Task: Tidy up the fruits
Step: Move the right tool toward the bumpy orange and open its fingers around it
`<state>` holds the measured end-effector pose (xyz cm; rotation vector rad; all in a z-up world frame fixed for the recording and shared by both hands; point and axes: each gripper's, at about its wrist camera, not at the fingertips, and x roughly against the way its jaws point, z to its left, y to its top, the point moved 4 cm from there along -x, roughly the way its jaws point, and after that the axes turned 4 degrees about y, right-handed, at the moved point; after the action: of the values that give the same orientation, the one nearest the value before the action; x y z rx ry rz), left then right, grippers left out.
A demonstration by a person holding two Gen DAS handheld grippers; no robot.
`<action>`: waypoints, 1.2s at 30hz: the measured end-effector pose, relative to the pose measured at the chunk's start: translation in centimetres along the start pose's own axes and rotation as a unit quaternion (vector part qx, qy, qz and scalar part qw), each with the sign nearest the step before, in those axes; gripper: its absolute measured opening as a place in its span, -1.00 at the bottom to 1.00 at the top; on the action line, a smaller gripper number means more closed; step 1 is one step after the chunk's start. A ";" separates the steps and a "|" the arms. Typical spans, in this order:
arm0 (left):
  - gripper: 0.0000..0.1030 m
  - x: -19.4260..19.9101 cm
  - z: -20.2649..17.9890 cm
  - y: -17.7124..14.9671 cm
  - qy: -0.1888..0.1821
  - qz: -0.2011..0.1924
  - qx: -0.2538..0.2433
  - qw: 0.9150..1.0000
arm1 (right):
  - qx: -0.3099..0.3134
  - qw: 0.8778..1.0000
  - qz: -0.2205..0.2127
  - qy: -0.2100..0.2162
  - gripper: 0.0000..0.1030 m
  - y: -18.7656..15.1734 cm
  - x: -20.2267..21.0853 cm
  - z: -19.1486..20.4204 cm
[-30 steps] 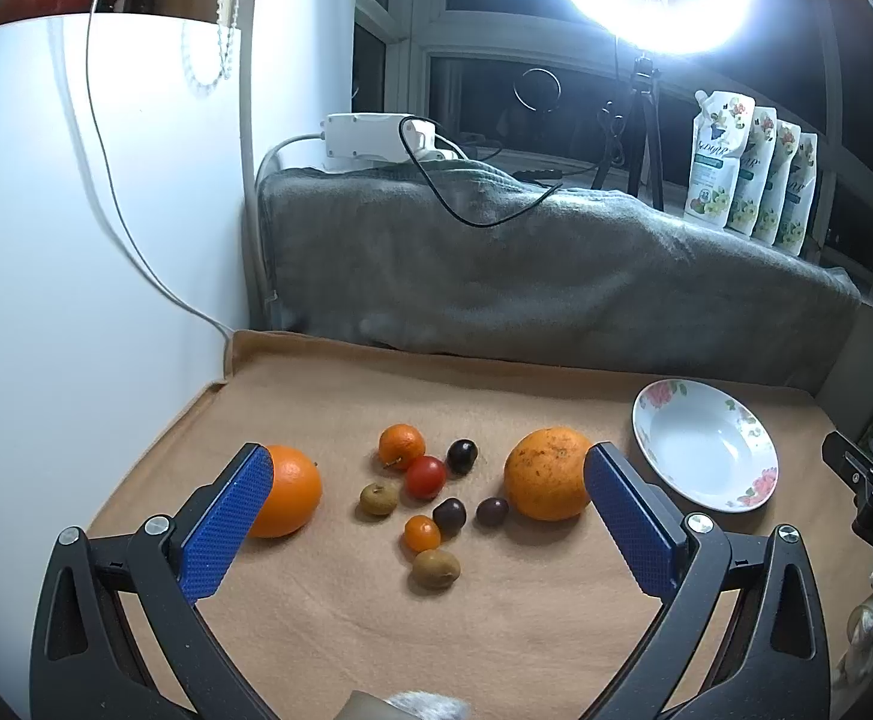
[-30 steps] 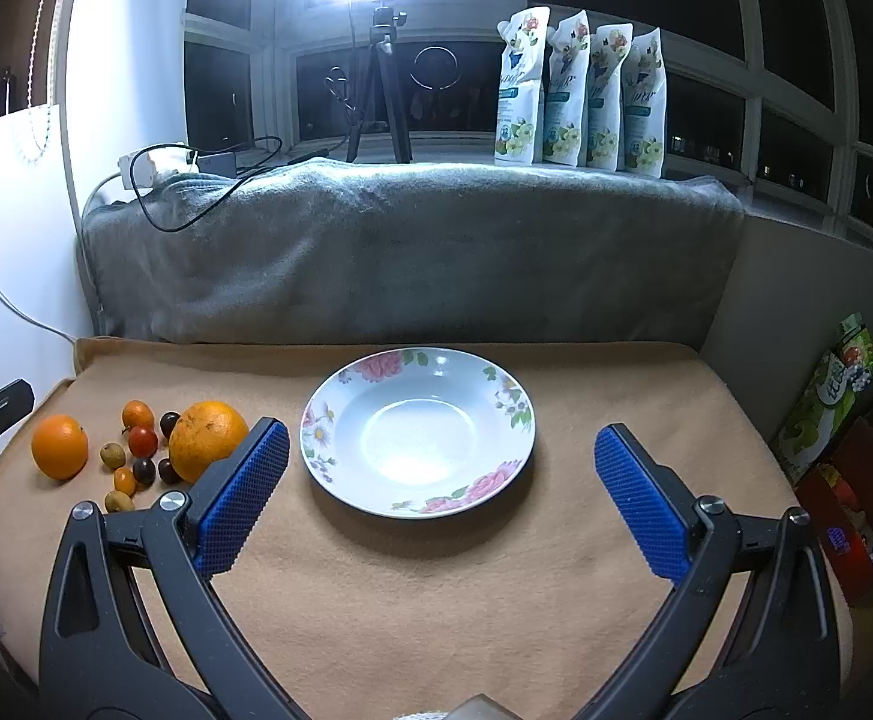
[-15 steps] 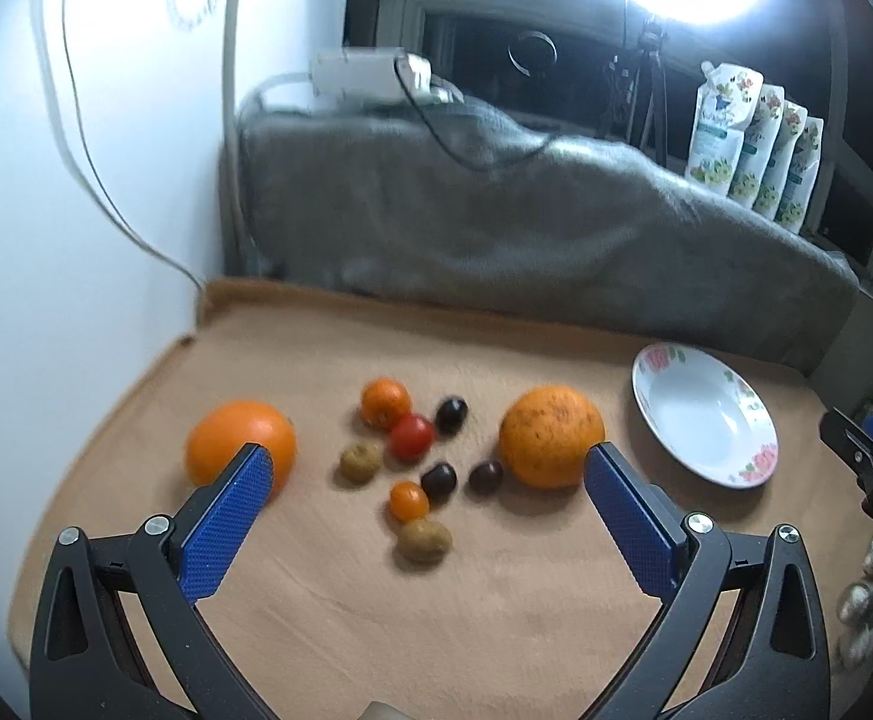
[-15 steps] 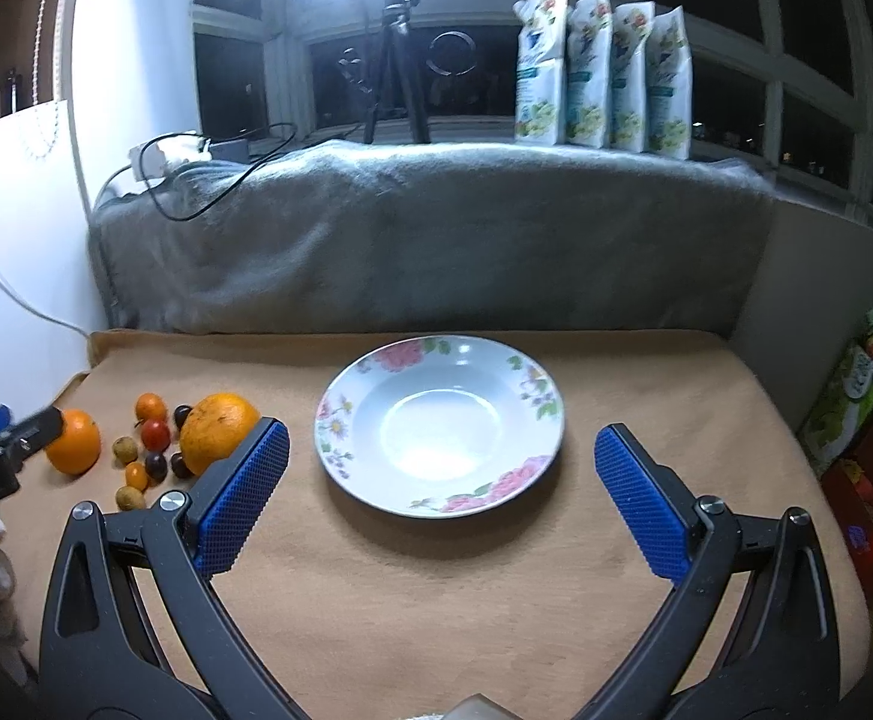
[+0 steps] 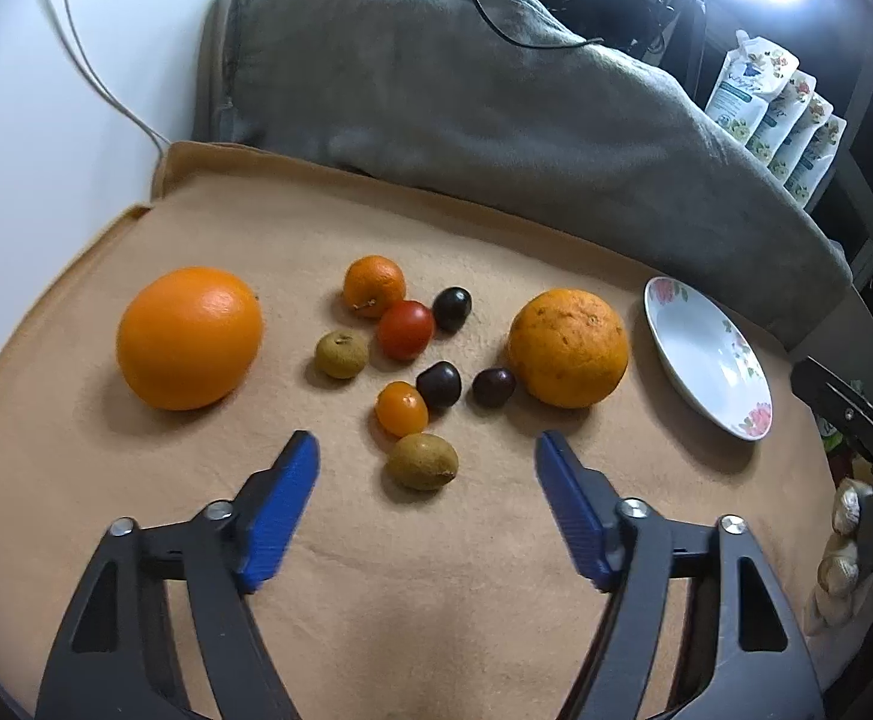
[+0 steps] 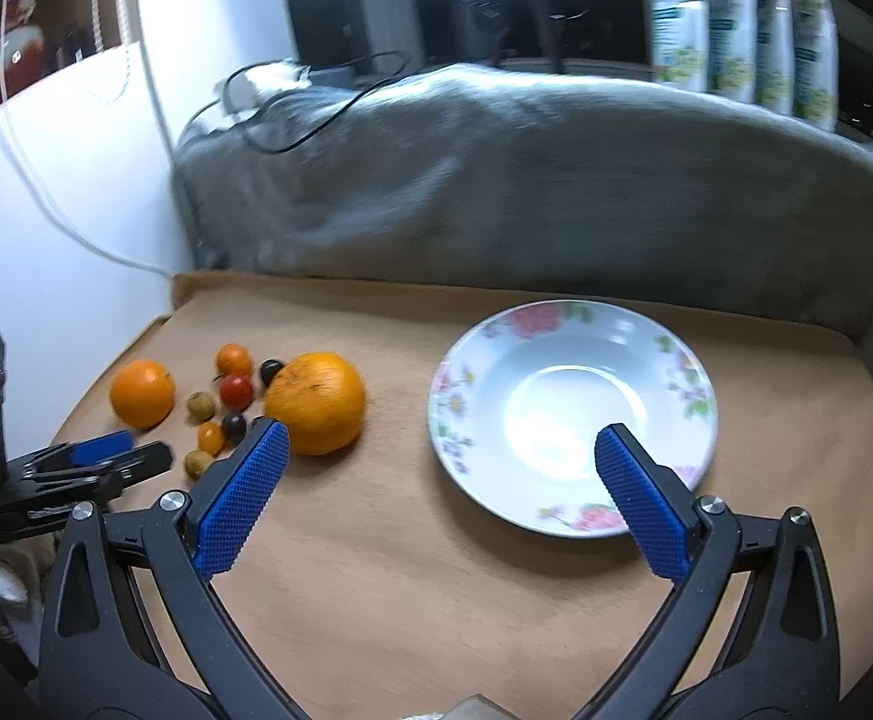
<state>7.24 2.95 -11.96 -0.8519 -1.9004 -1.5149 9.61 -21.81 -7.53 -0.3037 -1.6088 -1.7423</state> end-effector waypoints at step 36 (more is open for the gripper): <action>0.38 -6.3 -5.9 4.1 -0.096 0.032 -0.029 0.994 | -0.023 0.972 0.173 0.156 0.38 2.8 -11.6 3.5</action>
<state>14.63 -3.00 -12.98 -1.1086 -1.9513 -1.5026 18.51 -14.30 -11.95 -0.2953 -1.2091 -1.4764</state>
